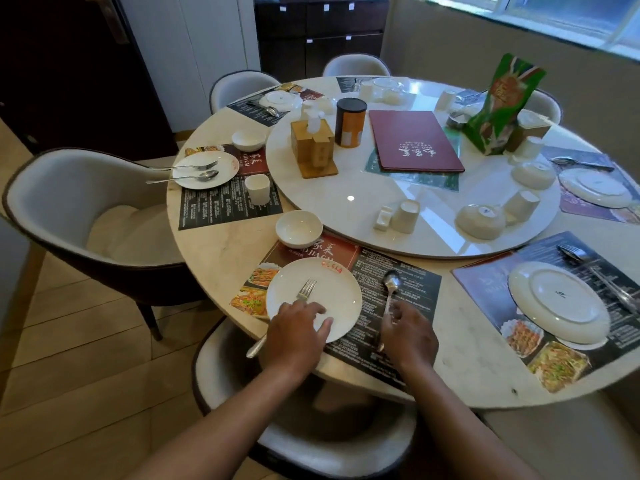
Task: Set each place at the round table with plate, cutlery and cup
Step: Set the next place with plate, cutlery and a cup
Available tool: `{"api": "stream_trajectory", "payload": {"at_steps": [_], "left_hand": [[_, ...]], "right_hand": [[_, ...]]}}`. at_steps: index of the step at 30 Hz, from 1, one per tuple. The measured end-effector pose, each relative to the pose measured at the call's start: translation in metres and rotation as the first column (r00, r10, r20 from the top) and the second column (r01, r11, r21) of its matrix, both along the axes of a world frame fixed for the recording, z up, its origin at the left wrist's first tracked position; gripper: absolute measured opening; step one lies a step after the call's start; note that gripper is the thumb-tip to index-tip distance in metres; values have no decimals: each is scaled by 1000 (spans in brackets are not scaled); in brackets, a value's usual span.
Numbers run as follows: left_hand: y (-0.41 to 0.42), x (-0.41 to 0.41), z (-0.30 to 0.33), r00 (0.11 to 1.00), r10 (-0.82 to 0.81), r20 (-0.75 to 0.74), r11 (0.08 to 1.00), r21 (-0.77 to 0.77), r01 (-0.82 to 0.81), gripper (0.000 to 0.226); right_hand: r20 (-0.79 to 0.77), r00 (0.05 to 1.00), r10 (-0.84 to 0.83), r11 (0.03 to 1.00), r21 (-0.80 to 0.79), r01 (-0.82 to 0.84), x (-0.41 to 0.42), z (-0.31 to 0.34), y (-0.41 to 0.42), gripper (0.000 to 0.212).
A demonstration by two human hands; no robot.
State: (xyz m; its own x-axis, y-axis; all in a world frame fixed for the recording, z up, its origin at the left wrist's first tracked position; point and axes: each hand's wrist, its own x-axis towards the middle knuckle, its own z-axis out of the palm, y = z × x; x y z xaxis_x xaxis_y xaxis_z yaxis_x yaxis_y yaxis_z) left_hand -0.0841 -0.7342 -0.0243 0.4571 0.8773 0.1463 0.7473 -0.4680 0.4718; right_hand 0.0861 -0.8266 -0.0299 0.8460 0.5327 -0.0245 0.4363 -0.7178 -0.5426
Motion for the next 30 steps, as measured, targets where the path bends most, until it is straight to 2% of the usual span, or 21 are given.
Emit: {"api": "stream_trajectory", "payload": {"at_steps": [3,6,11,16,23,27,30], "left_hand": [[-14,40,10,993,-119,-17,993,-4,119,31],[-27,82,18,975,-184,-125,983,-9,184,28],[-38,138,13,955,-138,-262,989,-80,121,23],[-39,167,3,929,-72,-363,993,-112,33,13],[-47,171,-3,951,18,-310,986,-150,-68,13],[-51,161,1,972,98,-212,978,-159,-133,14],[-51,138,5,979,157,-130,976,-134,-174,14]], "right_hand": [[40,999,29,998,-58,-26,30,0,-10,23],[36,993,111,986,-128,-105,60,-2,-19,28],[39,943,331,913,-266,-309,95,-3,-26,28],[66,884,463,861,-267,-432,115,-7,-29,32],[46,850,524,825,-277,-493,127,-10,-27,35],[17,882,471,855,-254,-452,123,-8,-15,28],[-68,915,399,897,-176,-404,113,-7,-1,25]]}}
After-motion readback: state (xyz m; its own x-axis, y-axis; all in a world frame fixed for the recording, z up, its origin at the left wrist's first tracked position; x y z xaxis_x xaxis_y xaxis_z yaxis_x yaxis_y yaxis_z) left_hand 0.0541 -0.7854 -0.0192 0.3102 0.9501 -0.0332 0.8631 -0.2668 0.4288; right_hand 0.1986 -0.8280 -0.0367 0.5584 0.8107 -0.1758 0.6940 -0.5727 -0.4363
